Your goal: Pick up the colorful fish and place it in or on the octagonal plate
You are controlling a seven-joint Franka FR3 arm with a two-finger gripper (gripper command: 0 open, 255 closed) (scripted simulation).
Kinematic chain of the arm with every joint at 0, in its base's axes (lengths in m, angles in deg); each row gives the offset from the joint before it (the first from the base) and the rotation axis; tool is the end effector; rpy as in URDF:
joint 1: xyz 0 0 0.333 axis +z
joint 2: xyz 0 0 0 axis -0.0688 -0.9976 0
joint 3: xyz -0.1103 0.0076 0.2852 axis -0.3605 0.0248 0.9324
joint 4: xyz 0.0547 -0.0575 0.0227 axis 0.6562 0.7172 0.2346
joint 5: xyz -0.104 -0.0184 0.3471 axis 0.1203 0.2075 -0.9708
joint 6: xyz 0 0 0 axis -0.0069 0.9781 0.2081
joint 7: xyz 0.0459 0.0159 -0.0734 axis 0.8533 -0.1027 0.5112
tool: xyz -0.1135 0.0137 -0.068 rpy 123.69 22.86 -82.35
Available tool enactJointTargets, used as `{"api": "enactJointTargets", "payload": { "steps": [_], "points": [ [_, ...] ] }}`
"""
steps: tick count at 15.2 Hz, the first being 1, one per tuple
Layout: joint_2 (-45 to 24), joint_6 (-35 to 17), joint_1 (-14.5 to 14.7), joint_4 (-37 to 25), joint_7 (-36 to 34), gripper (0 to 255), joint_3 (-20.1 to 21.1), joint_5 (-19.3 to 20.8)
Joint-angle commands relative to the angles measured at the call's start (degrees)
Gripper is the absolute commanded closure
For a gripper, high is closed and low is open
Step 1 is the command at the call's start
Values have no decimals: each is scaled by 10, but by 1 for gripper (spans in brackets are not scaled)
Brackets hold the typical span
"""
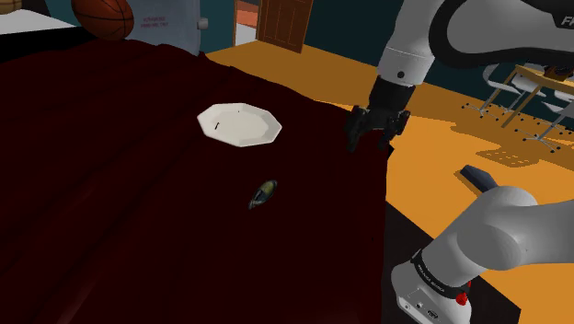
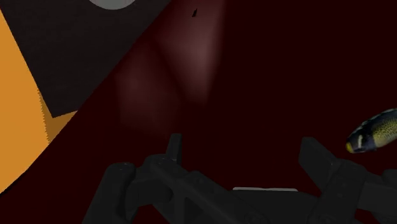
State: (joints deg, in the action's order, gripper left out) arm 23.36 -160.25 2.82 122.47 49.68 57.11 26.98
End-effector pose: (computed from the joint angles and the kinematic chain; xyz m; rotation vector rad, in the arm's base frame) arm 0.2737 0.1202 0.4972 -3.0671 0.5033 0.1184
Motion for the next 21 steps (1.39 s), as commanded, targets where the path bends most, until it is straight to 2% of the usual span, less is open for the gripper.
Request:
{"api": "enactJointTargets", "payload": {
  "steps": [1, 6, 11, 14, 18, 21],
  "points": [
    [-20, -20, -2, -3, -58, 0, 34, -26],
    [-89, -80, -18, -24, -187, 0, 114, -73],
    [-184, -147, -48, -66, -319, 0, 195, -91],
    [-253, -190, -72, -100, -404, 0, 244, -80],
    [-353, -242, -101, -148, -521, 0, 300, -35],
    [-367, -267, -99, -134, -527, 0, 306, -29]
  ]
}}
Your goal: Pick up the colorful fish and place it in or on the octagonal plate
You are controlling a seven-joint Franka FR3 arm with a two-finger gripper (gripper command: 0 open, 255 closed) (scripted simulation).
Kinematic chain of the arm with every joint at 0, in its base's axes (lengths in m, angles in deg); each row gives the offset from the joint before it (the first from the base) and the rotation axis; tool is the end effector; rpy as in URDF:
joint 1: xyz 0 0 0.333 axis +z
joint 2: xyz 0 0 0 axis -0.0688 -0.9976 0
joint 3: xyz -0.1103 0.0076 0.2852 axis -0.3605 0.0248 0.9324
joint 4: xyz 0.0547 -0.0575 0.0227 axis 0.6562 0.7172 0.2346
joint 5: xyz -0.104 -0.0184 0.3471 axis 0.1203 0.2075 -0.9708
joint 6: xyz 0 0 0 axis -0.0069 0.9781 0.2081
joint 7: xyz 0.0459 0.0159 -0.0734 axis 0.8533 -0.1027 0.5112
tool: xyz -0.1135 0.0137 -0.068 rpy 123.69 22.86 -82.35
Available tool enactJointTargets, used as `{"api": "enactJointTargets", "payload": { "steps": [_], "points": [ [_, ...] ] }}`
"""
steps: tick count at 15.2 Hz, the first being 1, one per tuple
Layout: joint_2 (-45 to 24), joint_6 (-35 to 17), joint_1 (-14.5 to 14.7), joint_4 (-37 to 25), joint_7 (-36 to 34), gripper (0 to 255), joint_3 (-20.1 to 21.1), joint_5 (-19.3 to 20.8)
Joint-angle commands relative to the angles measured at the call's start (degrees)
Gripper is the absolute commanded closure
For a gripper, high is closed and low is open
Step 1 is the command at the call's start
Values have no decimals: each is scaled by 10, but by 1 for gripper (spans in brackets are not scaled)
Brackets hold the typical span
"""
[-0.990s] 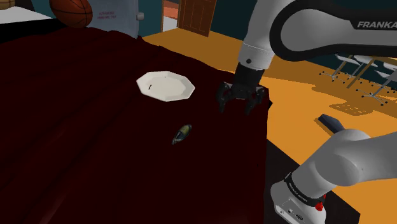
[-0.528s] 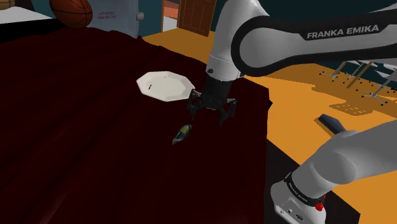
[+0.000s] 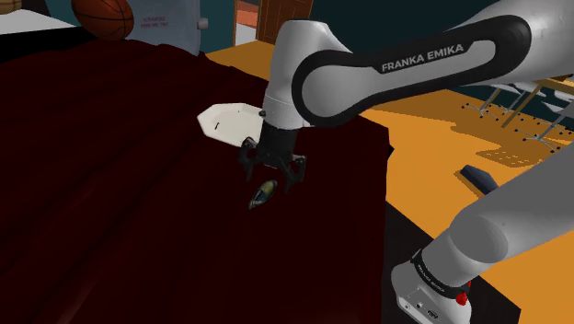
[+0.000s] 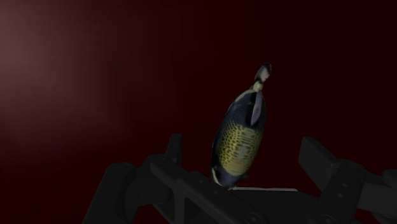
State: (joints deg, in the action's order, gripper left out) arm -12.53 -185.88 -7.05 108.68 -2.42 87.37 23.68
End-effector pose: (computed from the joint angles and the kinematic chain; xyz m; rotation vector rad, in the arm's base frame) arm 0.3734 0.3021 0.3926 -2.7373 1.3785 0.2244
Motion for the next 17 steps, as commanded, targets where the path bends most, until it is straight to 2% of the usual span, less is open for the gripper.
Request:
{"api": "enactJointTargets", "payload": {
  "steps": [1, 5, 12, 13, 17],
  "points": [
    [-13, -19, 0, 8, -8, 0, 6, 6],
    [-32, -50, 0, 23, -16, 0, 14, 16],
    [-32, -50, 1, 23, -16, 0, 14, 16],
    [-32, -50, 1, 23, -16, 255, 14, 16],
    [-32, -50, 1, 22, -16, 255, 14, 16]
  ]
}}
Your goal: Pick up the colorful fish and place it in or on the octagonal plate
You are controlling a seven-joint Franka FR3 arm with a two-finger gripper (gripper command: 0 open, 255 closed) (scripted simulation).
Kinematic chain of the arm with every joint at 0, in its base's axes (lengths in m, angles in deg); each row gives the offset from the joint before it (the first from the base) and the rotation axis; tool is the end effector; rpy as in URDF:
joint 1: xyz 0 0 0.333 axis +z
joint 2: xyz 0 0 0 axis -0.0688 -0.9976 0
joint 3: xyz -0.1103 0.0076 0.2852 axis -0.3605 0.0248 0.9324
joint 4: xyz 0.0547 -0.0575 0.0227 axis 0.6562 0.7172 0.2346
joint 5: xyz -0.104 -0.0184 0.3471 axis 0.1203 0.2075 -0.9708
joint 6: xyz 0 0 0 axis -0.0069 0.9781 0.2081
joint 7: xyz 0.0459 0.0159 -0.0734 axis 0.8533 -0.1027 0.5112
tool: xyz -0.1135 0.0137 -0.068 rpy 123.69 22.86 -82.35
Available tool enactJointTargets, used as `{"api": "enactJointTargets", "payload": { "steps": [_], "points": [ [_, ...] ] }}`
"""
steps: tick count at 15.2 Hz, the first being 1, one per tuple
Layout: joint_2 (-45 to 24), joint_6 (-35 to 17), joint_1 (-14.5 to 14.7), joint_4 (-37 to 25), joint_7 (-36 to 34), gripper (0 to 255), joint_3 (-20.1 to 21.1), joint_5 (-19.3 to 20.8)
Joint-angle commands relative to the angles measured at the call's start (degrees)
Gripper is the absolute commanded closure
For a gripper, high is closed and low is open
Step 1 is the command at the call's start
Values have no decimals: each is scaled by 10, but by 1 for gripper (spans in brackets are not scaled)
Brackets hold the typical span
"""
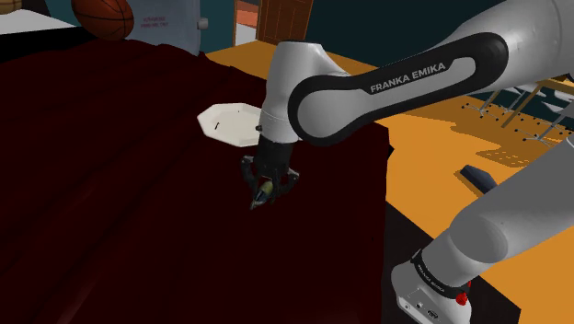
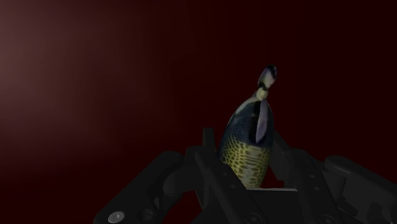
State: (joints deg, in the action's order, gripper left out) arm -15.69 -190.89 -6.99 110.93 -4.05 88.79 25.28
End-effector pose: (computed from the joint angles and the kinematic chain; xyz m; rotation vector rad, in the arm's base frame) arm 0.3726 0.3066 0.3648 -2.7336 1.3836 0.2248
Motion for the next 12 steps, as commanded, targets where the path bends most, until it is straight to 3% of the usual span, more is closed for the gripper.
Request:
{"api": "enactJointTargets", "payload": {
  "steps": [1, 5, 12],
  "points": [
    [0, 0, 0, 0, 0, 255, 0, 0],
    [0, 0, 0, 0, 0, 255, 0, 0],
    [36, 60, 1, -30, 9, 255, -12, -19]
  ]
}}
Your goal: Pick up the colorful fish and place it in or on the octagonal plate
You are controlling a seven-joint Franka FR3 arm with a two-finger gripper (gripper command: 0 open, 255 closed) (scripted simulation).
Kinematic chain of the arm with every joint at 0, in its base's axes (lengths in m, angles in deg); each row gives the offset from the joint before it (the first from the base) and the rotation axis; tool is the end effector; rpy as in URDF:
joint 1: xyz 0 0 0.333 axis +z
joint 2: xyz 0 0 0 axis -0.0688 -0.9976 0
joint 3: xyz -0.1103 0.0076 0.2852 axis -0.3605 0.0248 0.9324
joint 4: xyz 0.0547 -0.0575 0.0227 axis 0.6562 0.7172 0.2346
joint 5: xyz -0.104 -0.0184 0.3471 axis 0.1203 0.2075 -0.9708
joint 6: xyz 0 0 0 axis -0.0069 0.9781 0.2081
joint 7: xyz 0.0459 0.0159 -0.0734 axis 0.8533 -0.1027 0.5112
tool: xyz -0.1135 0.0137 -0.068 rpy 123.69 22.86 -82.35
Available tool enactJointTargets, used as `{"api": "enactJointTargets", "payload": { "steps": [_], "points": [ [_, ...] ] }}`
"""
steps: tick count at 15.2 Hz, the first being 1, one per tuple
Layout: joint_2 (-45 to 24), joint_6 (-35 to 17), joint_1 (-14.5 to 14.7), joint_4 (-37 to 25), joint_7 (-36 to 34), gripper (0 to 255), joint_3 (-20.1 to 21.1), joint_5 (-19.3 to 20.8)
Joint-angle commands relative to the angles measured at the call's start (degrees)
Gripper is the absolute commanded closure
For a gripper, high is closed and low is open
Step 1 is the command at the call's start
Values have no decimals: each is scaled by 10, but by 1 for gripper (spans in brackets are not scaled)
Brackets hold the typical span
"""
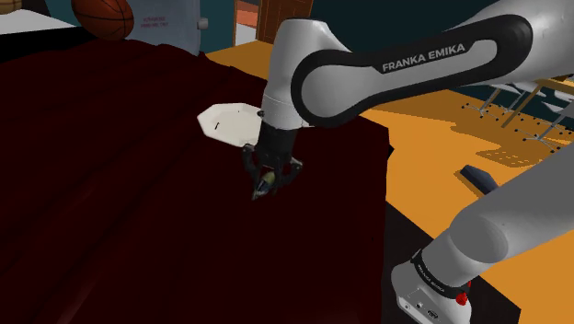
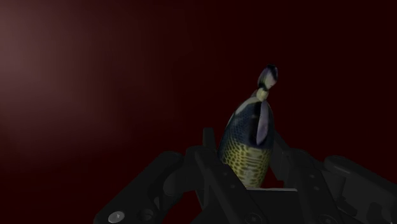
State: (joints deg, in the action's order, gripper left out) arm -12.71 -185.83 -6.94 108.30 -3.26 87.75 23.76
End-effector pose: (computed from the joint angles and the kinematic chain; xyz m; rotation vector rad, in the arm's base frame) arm 0.3721 0.3063 0.3940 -2.7335 1.3840 0.2245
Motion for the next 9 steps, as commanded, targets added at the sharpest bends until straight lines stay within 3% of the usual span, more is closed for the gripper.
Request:
{"api": "enactJointTargets", "payload": {
  "steps": [1, 9],
  "points": [
    [10, 17, 1, -9, 2, 255, -4, -5],
    [38, 83, 1, -51, 4, 255, -19, -14]
  ]
}}
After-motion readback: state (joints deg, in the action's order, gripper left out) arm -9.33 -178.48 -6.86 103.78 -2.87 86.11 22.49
